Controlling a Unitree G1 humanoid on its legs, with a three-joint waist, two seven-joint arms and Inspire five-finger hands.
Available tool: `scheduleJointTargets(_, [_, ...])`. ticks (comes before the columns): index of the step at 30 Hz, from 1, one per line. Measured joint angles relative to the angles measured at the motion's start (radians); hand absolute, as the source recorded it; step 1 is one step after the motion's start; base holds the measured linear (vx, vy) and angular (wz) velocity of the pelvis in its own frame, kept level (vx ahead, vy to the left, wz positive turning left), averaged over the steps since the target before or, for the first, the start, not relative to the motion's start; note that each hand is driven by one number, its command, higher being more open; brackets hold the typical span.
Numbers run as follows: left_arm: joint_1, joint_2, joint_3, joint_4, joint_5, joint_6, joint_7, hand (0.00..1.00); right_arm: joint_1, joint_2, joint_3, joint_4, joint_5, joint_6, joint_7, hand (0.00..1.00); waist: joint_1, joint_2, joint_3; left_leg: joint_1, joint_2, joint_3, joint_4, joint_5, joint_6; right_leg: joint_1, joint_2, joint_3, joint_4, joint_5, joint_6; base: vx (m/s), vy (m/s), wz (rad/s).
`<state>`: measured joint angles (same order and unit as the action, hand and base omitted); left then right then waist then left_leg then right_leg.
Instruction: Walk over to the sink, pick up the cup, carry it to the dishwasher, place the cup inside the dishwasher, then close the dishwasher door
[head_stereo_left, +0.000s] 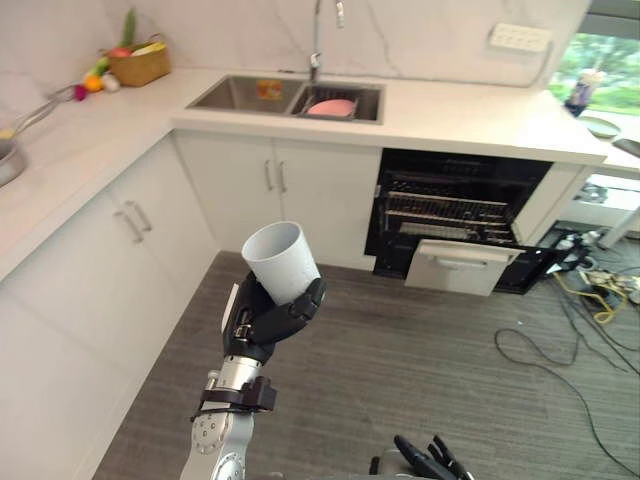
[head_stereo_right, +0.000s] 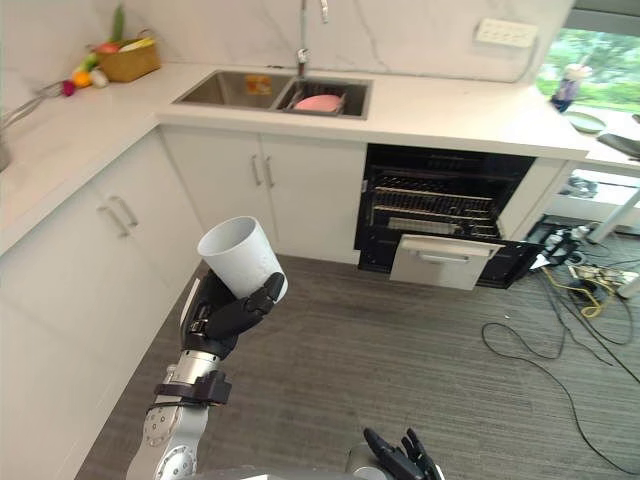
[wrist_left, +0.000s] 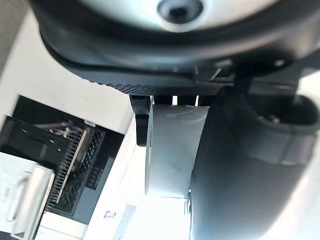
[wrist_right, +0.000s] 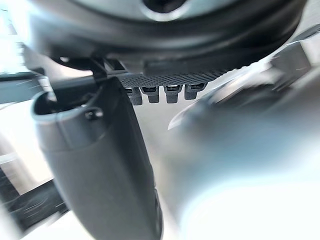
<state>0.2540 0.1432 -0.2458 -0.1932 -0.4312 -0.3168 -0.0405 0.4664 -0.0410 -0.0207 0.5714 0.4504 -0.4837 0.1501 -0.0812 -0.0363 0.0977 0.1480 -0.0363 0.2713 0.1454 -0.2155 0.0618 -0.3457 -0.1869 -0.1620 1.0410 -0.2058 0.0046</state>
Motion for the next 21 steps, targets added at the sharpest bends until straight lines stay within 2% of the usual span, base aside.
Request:
scheduleJointTargets(1, [-0.004, -0.001, 0.004, 0.000, 0.000, -0.004, 0.006, 0.00, 0.008, -0.001, -0.008, -0.070, -0.076, -0.052, -0.046, 1.00, -0.014, 0.010, 0.005, 0.020, 0.011, 0.008, -0.015, 0.000, -0.001, -0.007, 0.023, -0.016, -0.073, -0.012, -0.003, 0.48, 0.065, -0.38])
scheduleJointTargets(2, [-0.005, 0.003, 0.018, 0.001, -0.003, -0.010, 0.013, 0.00, 0.002, 0.000, -0.031, -0.176, -0.124, -0.106, -0.082, 1.00, -0.025, 0.013, 0.006, 0.055, 0.025, 0.022, -0.025, -0.002, -0.005, -0.016, 0.060, -0.067, -0.215, -0.019, -0.008, 0.51, 0.040, -0.58])
scheduleJointTargets(3, [-0.004, 0.004, 0.027, 0.001, -0.017, -0.020, 0.012, 0.00, -0.015, 0.001, -0.069, -0.224, -0.048, -0.174, -0.032, 1.00, -0.017, 0.016, 0.008, 0.102, 0.040, 0.040, -0.025, -0.017, -0.030, -0.014, 0.095, -0.143, -0.347, -0.014, -0.016, 0.52, 0.033, -0.69])
scheduleJointTargets(4, [0.000, 0.005, 0.030, 0.001, -0.024, -0.033, 0.011, 0.00, -0.023, 0.000, -0.090, -0.240, -0.017, -0.212, -0.004, 1.00, -0.012, 0.015, 0.007, 0.129, 0.044, 0.049, -0.026, -0.028, -0.047, -0.011, 0.115, -0.186, -0.412, -0.001, -0.031, 0.56, 0.013, -0.79])
scheduleJointTargets(5, [0.021, 0.007, 0.043, -0.002, -0.035, -0.064, 0.001, 0.00, -0.031, -0.008, -0.105, -0.277, 0.044, -0.273, 0.033, 1.00, -0.008, 0.002, -0.002, 0.179, 0.034, 0.071, -0.018, -0.059, -0.072, 0.011, 0.150, -0.270, -0.566, 0.089, -0.070, 0.62, 0.009, -0.77])
scheduleJointTargets(6, [0.046, 0.015, 0.061, -0.012, -0.046, -0.088, -0.006, 0.00, -0.022, -0.016, -0.104, -0.338, 0.095, -0.312, 0.050, 1.00, -0.007, -0.031, -0.026, 0.205, 0.000, 0.094, 0.031, -0.114, -0.078, 0.038, 0.149, -0.347, -0.670, 0.164, -0.263, 0.65, 0.001, -0.92])
scheduleJointTargets(7, [0.052, -0.004, 0.065, -0.003, -0.053, -0.092, -0.006, 0.00, -0.041, -0.029, -0.105, -0.347, 0.120, -0.316, 0.052, 1.00, 0.005, 0.010, -0.022, 0.207, 0.034, 0.103, 0.068, -0.149, -0.075, 0.044, 0.182, -0.339, -0.648, 0.157, -0.263, 0.60, 0.025, -0.92])
scheduleJointTargets(8, [0.054, -0.005, 0.061, -0.001, -0.063, -0.092, -0.008, 0.00, -0.059, -0.027, -0.104, -0.370, 0.154, -0.302, 0.049, 1.00, 0.011, 0.016, -0.020, 0.201, 0.058, 0.110, 0.122, -0.165, -0.077, 0.054, 0.201, -0.301, -0.632, 0.117, -0.265, 0.49, 0.000, -0.71])
scheduleJointTargets(9, [0.054, -0.004, 0.055, -0.001, -0.063, -0.093, -0.011, 0.00, -0.061, -0.023, -0.099, -0.386, 0.159, -0.290, 0.041, 1.00, 0.008, 0.016, -0.019, 0.197, 0.066, 0.109, 0.135, -0.156, -0.074, 0.059, 0.205, -0.295, -0.620, 0.095, -0.264, 0.50, -0.014, -0.46])
scheduleJointTargets(10, [0.052, -0.010, 0.030, -0.001, -0.062, -0.093, -0.013, 0.00, -0.051, -0.014, -0.087, -0.441, 0.158, -0.256, 0.019, 1.00, 0.006, 0.023, -0.014, 0.201, 0.079, 0.094, 0.206, -0.138, -0.084, 0.076, 0.207, -0.287, -0.574, 0.046, -0.246, 0.38, -0.048, -0.20])
scheduleJointTargets(11, [0.052, -0.020, 0.002, -0.002, -0.062, -0.093, -0.022, 0.00, -0.020, -0.002, -0.071, -0.517, 0.155, -0.206, -0.006, 1.00, 0.004, 0.035, -0.005, 0.185, 0.104, 0.092, 0.350, -0.119, -0.099, 0.115, 0.211, -0.280, -0.546, -0.007, -0.213, 0.28, -0.024, -0.17])
scheduleJointTargets(12, [0.052, -0.027, -0.006, -0.002, -0.062, -0.093, -0.029, 0.00, -0.006, 0.006, -0.066, -0.554, 0.154, -0.178, -0.015, 1.00, 0.004, 0.044, 0.000, 0.159, 0.127, 0.092, 0.452, -0.091, -0.099, 0.136, 0.217, -0.274, -0.544, -0.022, -0.205, 0.25, -0.018, -0.37])
scheduleJointTargets(13, [0.061, -0.048, -0.030, -0.012, -0.062, -0.093, -0.034, 0.00, 0.030, 0.009, -0.045, -0.623, 0.145, -0.129, -0.040, 1.00, 0.020, 0.047, 0.000, 0.066, 0.171, 0.084, 0.681, 0.064, -0.096, 0.177, 0.233, -0.240, -0.556, -0.041, -0.193, 0.32, -0.026, -0.54])
scheduleJointTargets(14, [0.078, -0.056, -0.042, -0.030, -0.062, -0.093, -0.033, 0.00, 0.057, 0.007, -0.038, -0.691, 0.020, -0.052, -0.149, 1.00, 0.029, 0.051, -0.003, -0.013, 0.212, 0.069, 0.831, 0.185, -0.107, 0.203, 0.246, -0.221, -0.586, -0.044, -0.188, 0.46, -0.031, -0.63])
scheduleJointTargets(15, [0.091, -0.068, -0.075, -0.061, -0.060, -0.093, -0.036, 0.00, 0.095, 0.014, -0.014, -0.735, -0.084, -0.003, -0.254, 1.00, 0.028, 0.069, -0.007, -0.144, 0.287, 0.051, 1.006, 0.173, -0.099, 0.260, 0.274, -0.202, -0.638, -0.043, -0.185, 0.43, -0.022, -0.41])
scheduleJointTargets(16, [0.095, -0.068, -0.085, -0.070, -0.059, -0.093, -0.038, 0.00, 0.107, 0.022, -0.006, -0.740, -0.101, 0.005, -0.278, 1.00, 0.029, 0.066, -0.003, -0.186, 0.309, 0.046, 1.037, 0.154, -0.087, 0.282, 0.281, -0.194, -0.656, -0.043, -0.183, 0.42, -0.015, -0.47])
scheduleJointTargets(17, [0.110, -0.071, -0.097, -0.079, -0.057, -0.094, -0.039, 0.00, 0.126, 0.028, 0.019, -0.742, -0.116, 0.012, -0.313, 1.00, 0.041, 0.058, 0.002, -0.248, 0.344, 0.052, 1.029, 0.099, -0.074, 0.322, 0.291, -0.158, -0.694, -0.044, -0.181, 0.26, -0.009, -0.65])
scheduleJointTargets(19, [0.137, -0.075, -0.097, -0.080, -0.058, -0.096, -0.037, 0.00, 0.135, 0.025, 0.052, -0.751, -0.131, 0.015, -0.337, 1.00, 0.052, 0.059, -0.001, -0.291, 0.374, 0.082, 0.923, 0.027, -0.069, 0.364, 0.293, -0.104, -0.728, -0.048, -0.172, 0.27, 0.004, -0.86])
scheduleJointTargets(21, [0.164, -0.091, -0.107, -0.080, -0.058, -0.097, -0.033, 0.00, 0.126, 0.010, 0.094, -0.786, -0.152, 0.030, -0.358, 1.00, 0.059, 0.056, -0.011, -0.301, 0.360, 0.097, 0.555, -0.013, -0.068, 0.395, 0.275, -0.021, -0.737, -0.059, -0.152, 0.39, 0.059, -0.93])
